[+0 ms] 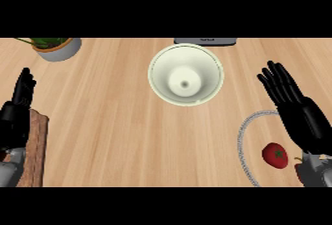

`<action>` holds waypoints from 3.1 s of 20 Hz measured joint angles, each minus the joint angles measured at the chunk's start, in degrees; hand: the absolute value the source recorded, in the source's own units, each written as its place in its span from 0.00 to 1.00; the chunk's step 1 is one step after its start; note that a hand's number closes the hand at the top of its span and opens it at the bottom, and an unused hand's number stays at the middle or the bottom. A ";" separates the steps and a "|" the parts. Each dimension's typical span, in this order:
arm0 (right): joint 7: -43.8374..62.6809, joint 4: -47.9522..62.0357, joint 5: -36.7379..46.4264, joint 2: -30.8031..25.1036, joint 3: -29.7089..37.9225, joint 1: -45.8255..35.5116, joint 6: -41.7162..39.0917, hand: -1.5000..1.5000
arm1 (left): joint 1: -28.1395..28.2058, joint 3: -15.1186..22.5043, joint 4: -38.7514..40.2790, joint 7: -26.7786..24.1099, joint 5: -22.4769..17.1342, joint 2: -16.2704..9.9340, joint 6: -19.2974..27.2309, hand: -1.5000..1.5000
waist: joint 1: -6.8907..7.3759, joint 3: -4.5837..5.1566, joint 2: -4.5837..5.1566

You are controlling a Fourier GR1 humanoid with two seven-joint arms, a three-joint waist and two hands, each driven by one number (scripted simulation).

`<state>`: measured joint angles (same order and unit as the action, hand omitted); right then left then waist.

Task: Pick the tomato from the placemat and place it in the bowl

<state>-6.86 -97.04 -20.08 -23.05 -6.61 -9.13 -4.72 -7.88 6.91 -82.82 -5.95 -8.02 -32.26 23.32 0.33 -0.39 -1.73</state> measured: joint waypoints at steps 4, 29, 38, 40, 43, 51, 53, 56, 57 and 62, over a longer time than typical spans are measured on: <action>1.91 1.99 2.14 1.88 5.31 3.54 9.95 1.00 | 0.40 0.80 -0.65 2.09 -2.18 0.57 -2.99 0.50 | -1.85 0.27 0.97; 33.83 0.40 63.78 12.67 3.99 25.90 47.41 0.00 | -4.05 3.70 -2.47 15.85 -14.67 1.81 -18.97 0.50 | -0.11 1.09 2.26; 63.70 -8.14 73.90 10.52 2.19 14.43 18.41 0.00 | -5.20 3.96 -2.28 17.12 -14.81 2.53 -19.71 0.50 | 1.04 0.87 2.07; 68.03 -9.38 74.73 10.87 1.26 10.80 12.27 0.00 | -5.56 3.88 -1.50 16.92 -14.66 2.93 -19.82 0.50 | 0.93 0.81 2.02; 72.40 -9.79 75.08 12.53 0.90 5.83 5.58 0.00 | -5.99 4.10 -1.21 17.18 -13.99 3.54 -19.32 0.50 | 0.84 0.72 1.92; 75.64 -8.34 75.22 16.04 3.24 -0.17 -3.20 0.00 | -5.99 2.36 0.27 16.58 -14.13 3.20 -20.95 0.50 | 0.07 0.56 1.77; 75.78 -7.38 75.52 16.89 4.15 -1.51 -4.70 0.00 | -6.00 2.19 -0.06 17.12 -14.24 3.41 -20.94 0.50 | 0.11 0.53 1.73; 75.61 -6.50 75.86 17.78 5.71 -1.82 -6.68 0.00 | -5.39 2.23 -0.47 16.97 -13.82 3.75 -20.95 0.50 | 0.01 0.51 1.67; 75.51 -5.91 75.99 18.03 6.29 -2.03 -7.13 0.00 | -5.44 1.92 0.08 16.63 -13.87 3.67 -21.39 0.50 | -0.08 0.51 1.71; 74.83 -4.19 76.74 19.06 9.30 -3.03 -9.54 0.00 | -4.63 1.63 -0.10 16.13 -12.92 4.06 -21.30 0.50 | -0.17 0.48 1.71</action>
<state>67.96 -101.22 56.66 -3.99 2.69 -12.16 -14.26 -12.51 8.54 -82.92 10.18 -20.94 -28.20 2.02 0.16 0.09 -0.03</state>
